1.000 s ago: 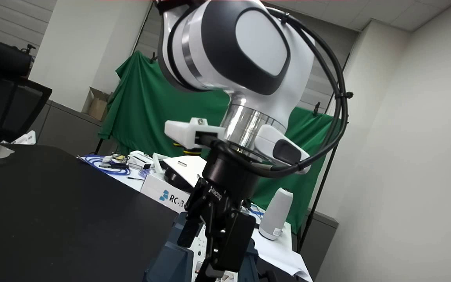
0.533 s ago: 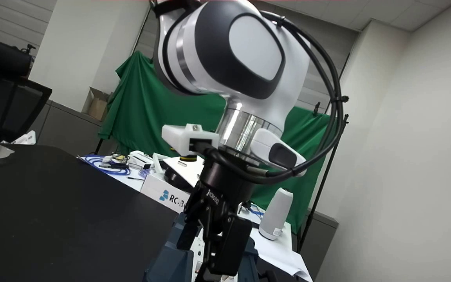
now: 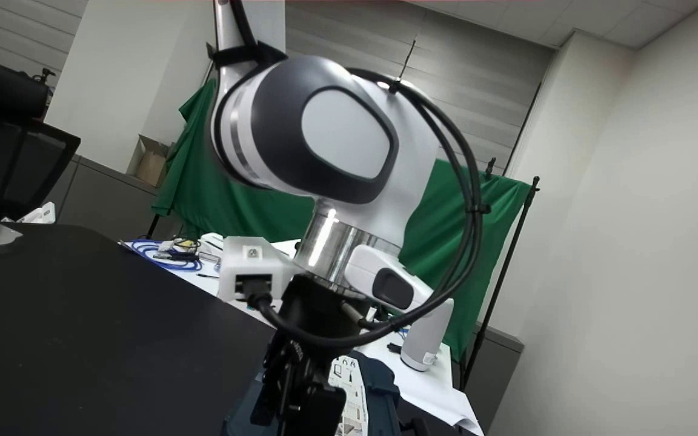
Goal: Pick up the bottle and put it on the tool box
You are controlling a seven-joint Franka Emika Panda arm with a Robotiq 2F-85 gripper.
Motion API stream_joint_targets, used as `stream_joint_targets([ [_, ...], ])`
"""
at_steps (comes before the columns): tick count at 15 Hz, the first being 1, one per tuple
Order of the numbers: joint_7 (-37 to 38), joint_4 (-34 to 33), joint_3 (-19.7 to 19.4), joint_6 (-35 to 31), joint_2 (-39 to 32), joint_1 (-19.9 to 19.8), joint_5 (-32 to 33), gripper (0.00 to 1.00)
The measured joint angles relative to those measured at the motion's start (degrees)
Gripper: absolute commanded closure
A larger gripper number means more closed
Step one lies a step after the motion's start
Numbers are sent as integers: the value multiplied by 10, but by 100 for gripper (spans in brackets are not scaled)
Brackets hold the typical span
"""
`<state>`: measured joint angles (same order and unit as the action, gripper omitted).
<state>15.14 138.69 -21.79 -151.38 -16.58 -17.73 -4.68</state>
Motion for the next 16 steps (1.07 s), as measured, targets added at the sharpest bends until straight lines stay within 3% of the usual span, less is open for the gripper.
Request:
stream_joint_targets([
  [8,40,14,-8,-56,-60,25,0,0],
  [9,42,15,-10,-60,-65,28,0,25],
  [10,43,16,-12,-65,-68,32,0,26],
  [14,43,16,-15,-78,-78,37,0,55],
  [16,43,15,-18,-78,-77,40,0,58],
])
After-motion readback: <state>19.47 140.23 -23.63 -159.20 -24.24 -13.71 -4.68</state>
